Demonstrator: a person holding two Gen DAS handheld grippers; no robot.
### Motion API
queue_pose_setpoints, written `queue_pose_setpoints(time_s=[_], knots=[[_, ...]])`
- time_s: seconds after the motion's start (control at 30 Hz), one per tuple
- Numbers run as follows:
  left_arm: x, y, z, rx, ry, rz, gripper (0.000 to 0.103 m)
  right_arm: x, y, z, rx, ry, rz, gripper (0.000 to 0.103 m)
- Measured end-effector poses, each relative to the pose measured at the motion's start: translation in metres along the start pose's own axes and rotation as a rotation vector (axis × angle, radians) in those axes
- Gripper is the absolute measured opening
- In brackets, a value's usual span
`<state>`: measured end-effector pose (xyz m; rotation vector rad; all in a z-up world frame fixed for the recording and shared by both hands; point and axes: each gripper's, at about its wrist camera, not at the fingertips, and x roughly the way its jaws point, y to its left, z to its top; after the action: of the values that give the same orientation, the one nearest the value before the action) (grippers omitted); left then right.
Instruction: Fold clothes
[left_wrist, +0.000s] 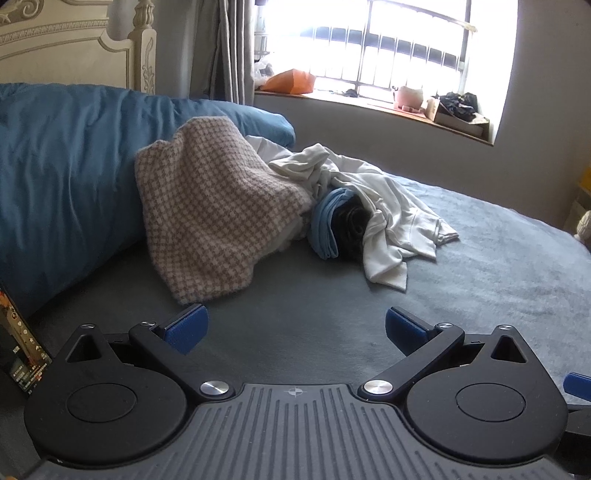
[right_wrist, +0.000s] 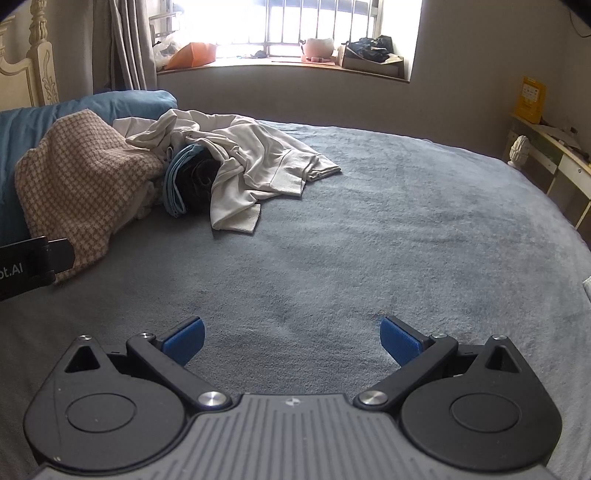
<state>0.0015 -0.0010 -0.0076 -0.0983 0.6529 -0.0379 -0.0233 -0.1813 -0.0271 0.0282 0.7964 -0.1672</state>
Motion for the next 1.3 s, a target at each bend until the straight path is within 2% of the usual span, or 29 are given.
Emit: queue_pose_setpoints(time_s=[0.37, 0.53, 0.8, 1.3], knots=[[0.0047, 0.0024, -0.0017, -0.018, 0.024, 0.023, 0.103, 0.0009, -0.0006, -0.0020, 0.000, 0.006, 0.000, 0.103], [0.0041, 0.0025, -0.0020, -0.013, 0.016, 0.063, 0.103, -0.0002, -0.0005, -0.0009, 0.002, 0.008, -0.001, 0.103], [0.0022, 0.0003, -0.0040, 0.003, 0.001, 0.067, 0.103, 0.0008, -0.0006, -0.0008, 0.004, 0.011, -0.001, 0.103], [0.0065, -0.0006, -0.0062, 0.007, 0.026, 0.051, 0.103, 0.0023, 0.0008, -0.0023, 0.004, 0.018, 0.002, 0.103]])
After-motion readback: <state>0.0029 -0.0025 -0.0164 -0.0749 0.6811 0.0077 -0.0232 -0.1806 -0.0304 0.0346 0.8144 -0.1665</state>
